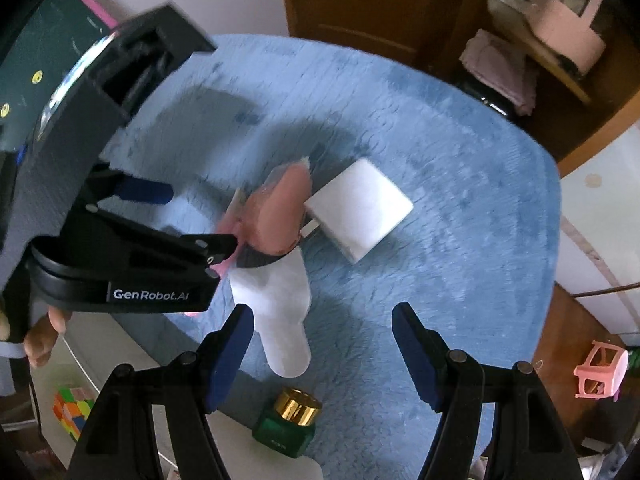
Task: Organize rigid objects
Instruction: 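Grasp the pink hair curler with the left gripper while the right grasps the white foot-shaped piece, then carry the pink curler and white piece into the tray and open both grippers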
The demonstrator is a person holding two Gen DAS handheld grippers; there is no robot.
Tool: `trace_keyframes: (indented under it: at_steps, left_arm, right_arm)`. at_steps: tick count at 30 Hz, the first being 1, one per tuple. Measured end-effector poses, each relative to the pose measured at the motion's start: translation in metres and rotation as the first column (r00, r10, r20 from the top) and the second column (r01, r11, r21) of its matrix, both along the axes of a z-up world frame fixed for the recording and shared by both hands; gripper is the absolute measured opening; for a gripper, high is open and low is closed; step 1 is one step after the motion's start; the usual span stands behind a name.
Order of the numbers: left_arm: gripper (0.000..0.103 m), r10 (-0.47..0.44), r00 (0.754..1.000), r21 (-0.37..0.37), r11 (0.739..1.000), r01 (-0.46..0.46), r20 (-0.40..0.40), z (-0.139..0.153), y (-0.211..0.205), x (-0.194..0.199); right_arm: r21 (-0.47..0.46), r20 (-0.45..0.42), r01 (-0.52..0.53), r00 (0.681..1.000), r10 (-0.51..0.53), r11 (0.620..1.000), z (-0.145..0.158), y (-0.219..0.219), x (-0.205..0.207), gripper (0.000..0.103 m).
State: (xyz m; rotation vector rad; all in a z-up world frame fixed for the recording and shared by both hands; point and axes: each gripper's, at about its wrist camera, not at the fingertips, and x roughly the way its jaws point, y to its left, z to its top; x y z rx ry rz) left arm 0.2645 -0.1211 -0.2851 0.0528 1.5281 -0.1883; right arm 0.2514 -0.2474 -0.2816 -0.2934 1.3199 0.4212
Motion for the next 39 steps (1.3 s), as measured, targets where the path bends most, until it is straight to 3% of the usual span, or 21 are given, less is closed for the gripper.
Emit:
trace_keyframes:
  at_steps: [8, 17, 20, 22, 24, 28, 32, 39]
  left_arm:
    - [0.082, -0.017, 0.999, -0.042, 0.999, 0.016, -0.029, -0.01, -0.001, -0.001]
    - [0.078, -0.042, 0.999, -0.019, 0.999, 0.042, -0.022, -0.021, -0.009, 0.006]
    - [0.068, -0.034, 0.999, -0.039, 0.999, 0.033, -0.01, -0.016, -0.006, 0.006]
    - [0.045, -0.038, 0.999, -0.063, 0.997, 0.038, -0.001, -0.011, -0.006, 0.005]
    - [0.034, -0.042, 0.999, -0.099, 0.994, 0.041, -0.009, -0.008, -0.007, 0.004]
    - [0.031, -0.024, 1.0, -0.112, 0.993, 0.023, -0.012, -0.006, -0.007, 0.003]
    - [0.029, 0.002, 1.0, -0.135, 0.991, -0.004, -0.013, -0.004, 0.0, -0.001]
    - [0.028, 0.032, 0.999, -0.19, 0.981, -0.024, 0.036, 0.036, 0.016, -0.01]
  right_arm:
    - [-0.007, -0.044, -0.051, 0.998, 0.051, 0.999, -0.023, 0.016, -0.002, 0.072]
    - [-0.038, -0.103, -0.094, 0.991, 0.09, 0.995, -0.047, 0.033, 0.005, 0.072]
    - [-0.034, -0.11, -0.095, 0.99, 0.091, 0.995, -0.051, 0.035, 0.007, 0.071]
    - [-0.039, -0.119, -0.1, 0.988, 0.095, 0.994, -0.054, 0.036, 0.008, 0.063]
    - [-0.034, -0.13, -0.097, 0.987, 0.091, 0.995, -0.055, 0.035, 0.007, 0.06]
    - [-0.02, -0.132, -0.101, 0.986, 0.097, 0.995, -0.054, 0.037, 0.007, 0.052]
    - [-0.016, -0.124, -0.088, 0.989, 0.085, 0.996, -0.05, 0.038, 0.005, 0.051]
    - [0.056, -0.084, -0.028, 0.996, 0.032, 0.998, -0.019, 0.017, 0.001, 0.051]
